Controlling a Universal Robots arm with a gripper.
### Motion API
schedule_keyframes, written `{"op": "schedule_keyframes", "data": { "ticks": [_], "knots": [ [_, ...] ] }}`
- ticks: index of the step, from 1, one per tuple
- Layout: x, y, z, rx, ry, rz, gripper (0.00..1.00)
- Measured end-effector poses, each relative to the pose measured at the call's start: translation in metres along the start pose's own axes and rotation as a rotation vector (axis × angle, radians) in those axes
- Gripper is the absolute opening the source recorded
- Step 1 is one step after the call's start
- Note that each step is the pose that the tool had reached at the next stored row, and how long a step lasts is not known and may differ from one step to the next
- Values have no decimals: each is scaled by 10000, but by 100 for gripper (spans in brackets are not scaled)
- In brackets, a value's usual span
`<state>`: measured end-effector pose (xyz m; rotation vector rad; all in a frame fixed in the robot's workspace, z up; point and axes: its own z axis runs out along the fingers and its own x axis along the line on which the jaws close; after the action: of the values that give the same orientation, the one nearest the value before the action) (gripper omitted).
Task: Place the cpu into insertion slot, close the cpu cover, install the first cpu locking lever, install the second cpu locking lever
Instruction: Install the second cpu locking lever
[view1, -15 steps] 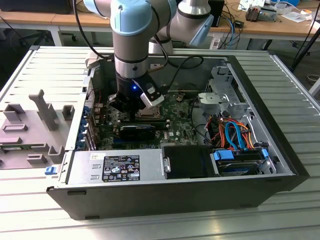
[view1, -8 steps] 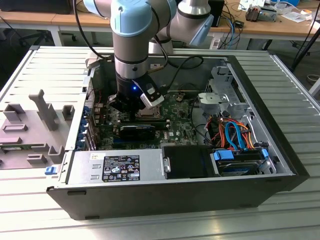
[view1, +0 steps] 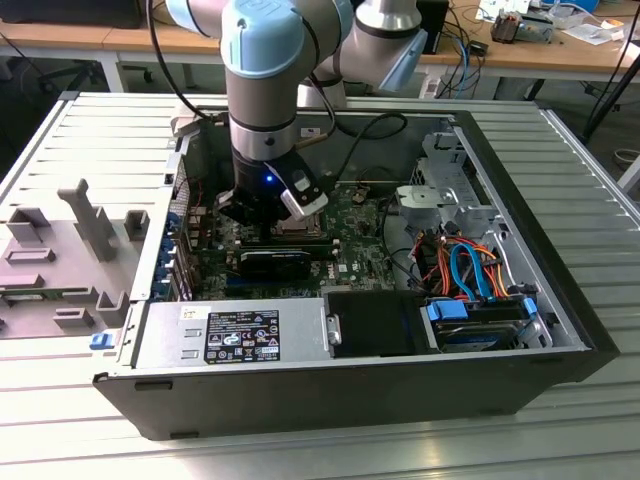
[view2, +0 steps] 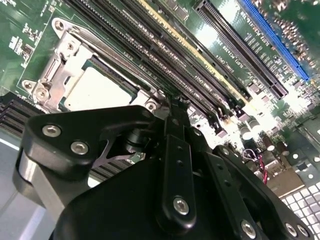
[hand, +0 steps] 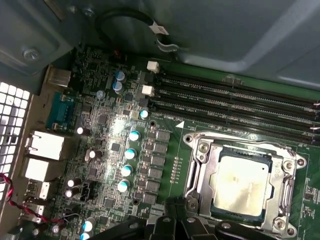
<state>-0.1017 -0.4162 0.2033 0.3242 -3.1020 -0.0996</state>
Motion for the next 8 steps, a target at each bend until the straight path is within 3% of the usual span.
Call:
{"op": "schedule_keyframes", "data": {
  "ticks": [5,8],
  "knots": [
    [-8,2,-64,32,9,1,11],
    [-92,-16,-69,14,97,6,11]
  ]
}}
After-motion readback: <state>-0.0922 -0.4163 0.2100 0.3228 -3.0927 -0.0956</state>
